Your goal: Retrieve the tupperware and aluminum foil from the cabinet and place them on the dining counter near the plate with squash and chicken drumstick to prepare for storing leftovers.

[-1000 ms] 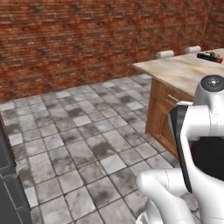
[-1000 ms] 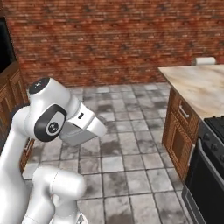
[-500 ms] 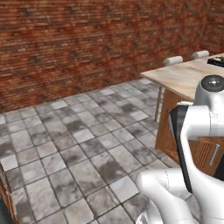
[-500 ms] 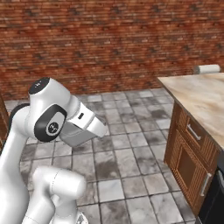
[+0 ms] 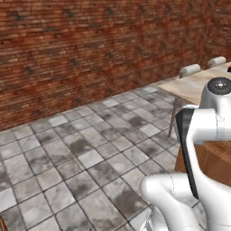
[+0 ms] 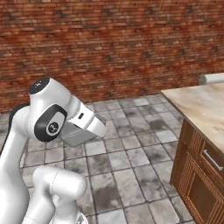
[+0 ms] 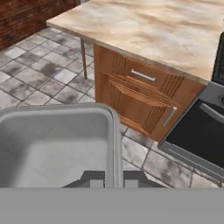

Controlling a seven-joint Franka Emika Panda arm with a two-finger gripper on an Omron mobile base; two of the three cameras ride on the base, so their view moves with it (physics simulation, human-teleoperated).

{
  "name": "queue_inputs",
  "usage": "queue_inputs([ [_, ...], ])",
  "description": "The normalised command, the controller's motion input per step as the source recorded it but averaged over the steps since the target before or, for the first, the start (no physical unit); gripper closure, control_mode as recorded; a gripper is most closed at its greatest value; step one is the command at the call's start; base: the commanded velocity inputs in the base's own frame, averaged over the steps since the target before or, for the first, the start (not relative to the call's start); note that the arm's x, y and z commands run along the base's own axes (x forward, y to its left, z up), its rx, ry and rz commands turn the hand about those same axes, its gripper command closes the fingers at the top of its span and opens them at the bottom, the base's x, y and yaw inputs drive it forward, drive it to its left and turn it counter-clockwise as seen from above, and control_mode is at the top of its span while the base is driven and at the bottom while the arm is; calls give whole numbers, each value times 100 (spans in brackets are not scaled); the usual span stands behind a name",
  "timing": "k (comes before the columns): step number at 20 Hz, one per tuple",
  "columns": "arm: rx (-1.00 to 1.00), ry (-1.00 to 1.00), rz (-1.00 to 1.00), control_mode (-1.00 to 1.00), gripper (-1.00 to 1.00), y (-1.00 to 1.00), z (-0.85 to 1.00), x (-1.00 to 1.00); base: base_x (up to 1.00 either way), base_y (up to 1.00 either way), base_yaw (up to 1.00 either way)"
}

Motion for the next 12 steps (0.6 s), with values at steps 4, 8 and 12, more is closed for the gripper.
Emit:
queue_inputs([
  [4,0,0,0,100,100,0,0,0,100,23,-26],
  [8,0,0,0,100,100,0,0,0,100,18,-31],
  [12,0,0,0,100,100,0,0,0,100,22,-36],
])
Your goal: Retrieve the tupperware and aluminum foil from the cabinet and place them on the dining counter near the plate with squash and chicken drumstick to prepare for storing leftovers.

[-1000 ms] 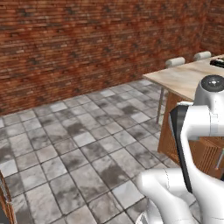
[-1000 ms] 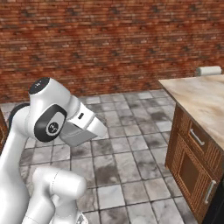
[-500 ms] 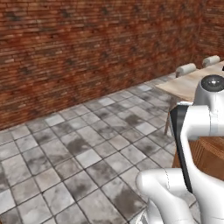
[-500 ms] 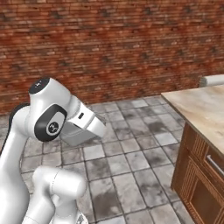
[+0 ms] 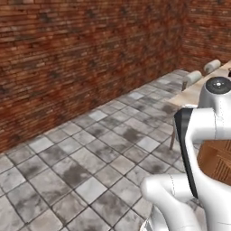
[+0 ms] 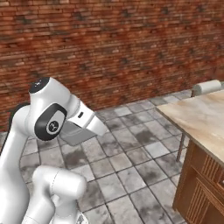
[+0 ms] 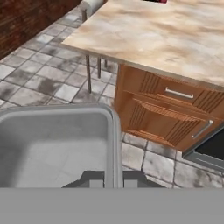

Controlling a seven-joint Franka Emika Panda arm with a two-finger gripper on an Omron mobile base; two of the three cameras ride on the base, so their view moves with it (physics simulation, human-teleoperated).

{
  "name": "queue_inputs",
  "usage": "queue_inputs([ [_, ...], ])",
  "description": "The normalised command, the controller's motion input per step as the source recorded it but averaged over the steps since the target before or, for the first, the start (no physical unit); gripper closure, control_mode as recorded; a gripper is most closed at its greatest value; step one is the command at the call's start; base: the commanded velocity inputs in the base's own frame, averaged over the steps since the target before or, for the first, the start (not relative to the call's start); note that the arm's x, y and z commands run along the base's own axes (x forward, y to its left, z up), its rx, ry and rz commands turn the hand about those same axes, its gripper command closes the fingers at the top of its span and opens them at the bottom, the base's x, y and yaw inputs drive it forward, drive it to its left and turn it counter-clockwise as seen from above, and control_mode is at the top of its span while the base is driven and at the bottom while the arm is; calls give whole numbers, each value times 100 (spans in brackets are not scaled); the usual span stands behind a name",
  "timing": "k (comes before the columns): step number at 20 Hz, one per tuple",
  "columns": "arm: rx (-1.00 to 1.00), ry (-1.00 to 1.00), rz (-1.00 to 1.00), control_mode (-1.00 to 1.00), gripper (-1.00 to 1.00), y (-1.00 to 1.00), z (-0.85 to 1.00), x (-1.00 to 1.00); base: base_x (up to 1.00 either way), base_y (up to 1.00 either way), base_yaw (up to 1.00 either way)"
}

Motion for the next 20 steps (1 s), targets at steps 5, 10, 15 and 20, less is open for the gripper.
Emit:
queue_inputs([
  [5,0,0,0,100,100,0,0,0,100,24,-39],
  [10,0,0,0,100,100,0,0,0,100,22,-41],
  [15,0,0,0,100,100,0,0,0,100,21,-41],
  [20,0,0,0,100,100,0,0,0,100,21,-42],
])
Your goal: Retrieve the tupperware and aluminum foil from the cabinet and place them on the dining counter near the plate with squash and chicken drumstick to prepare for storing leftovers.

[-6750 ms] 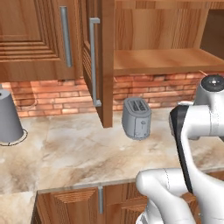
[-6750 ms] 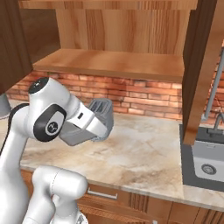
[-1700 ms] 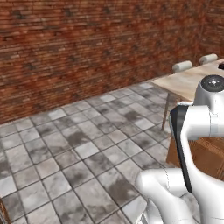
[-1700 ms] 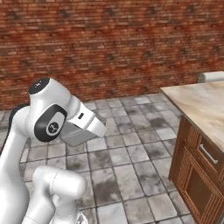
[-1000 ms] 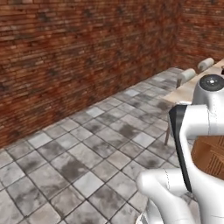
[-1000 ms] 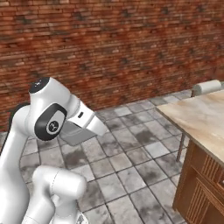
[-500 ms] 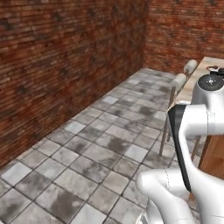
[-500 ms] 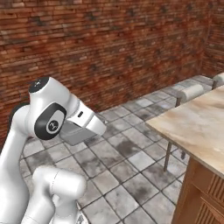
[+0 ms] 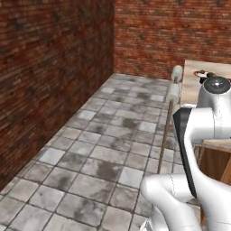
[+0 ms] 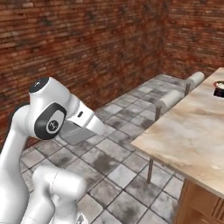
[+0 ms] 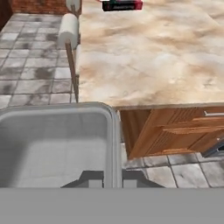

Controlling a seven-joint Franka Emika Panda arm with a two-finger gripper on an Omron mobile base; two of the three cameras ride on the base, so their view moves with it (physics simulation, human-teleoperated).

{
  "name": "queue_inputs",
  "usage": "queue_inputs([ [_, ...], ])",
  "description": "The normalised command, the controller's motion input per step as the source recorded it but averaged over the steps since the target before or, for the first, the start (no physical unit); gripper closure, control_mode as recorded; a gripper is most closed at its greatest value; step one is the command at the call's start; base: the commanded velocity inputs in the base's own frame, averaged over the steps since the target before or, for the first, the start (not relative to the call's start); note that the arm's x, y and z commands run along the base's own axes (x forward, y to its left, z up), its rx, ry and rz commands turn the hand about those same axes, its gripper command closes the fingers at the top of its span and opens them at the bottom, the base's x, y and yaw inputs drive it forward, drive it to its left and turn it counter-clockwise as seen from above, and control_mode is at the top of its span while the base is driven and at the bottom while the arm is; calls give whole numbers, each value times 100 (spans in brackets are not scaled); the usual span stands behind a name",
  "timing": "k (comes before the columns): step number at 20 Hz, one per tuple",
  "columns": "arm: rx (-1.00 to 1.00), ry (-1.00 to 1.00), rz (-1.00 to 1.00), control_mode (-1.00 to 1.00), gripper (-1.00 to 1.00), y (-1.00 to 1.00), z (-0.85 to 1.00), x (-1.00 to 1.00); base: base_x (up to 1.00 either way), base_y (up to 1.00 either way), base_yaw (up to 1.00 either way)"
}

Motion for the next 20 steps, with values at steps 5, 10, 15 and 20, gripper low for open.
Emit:
queue_inputs([
  [5,0,0,0,100,100,0,0,0,100,29,-41],
  [10,0,0,0,100,100,0,0,0,100,58,-39],
  [15,0,0,0,100,100,0,0,0,100,77,-36],
  [20,0,0,0,100,100,0,0,0,100,48,-43],
])
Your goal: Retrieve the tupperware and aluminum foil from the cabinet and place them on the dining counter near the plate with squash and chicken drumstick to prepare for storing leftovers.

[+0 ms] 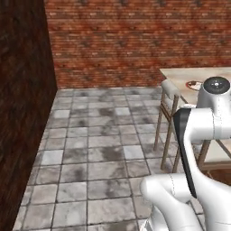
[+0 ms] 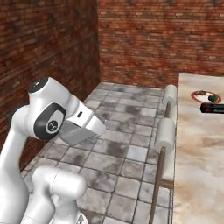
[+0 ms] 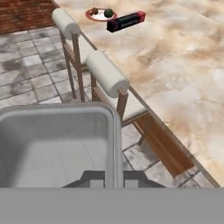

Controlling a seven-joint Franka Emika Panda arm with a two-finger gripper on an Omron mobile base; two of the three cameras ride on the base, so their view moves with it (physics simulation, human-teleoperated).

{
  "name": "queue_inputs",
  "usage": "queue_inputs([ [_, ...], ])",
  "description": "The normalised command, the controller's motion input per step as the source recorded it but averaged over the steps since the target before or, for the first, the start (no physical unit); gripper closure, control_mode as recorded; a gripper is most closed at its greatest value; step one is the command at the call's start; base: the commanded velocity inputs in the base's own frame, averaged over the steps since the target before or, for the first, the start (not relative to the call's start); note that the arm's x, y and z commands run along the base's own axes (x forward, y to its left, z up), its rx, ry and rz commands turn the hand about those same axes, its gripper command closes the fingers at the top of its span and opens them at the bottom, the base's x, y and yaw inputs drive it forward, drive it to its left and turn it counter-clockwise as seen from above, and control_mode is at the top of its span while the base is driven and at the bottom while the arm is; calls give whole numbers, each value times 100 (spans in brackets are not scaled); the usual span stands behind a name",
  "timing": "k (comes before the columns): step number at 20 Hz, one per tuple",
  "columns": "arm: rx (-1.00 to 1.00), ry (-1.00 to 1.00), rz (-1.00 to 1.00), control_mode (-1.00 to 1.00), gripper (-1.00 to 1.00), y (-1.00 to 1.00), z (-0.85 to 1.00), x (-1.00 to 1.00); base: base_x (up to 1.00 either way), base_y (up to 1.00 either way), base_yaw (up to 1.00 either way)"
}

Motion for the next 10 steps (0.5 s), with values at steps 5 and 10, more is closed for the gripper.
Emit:
queue_inputs([
  [5,0,0,0,100,100,0,0,0,100,28,-48],
  [10,0,0,0,100,100,0,0,0,100,19,-48],
])
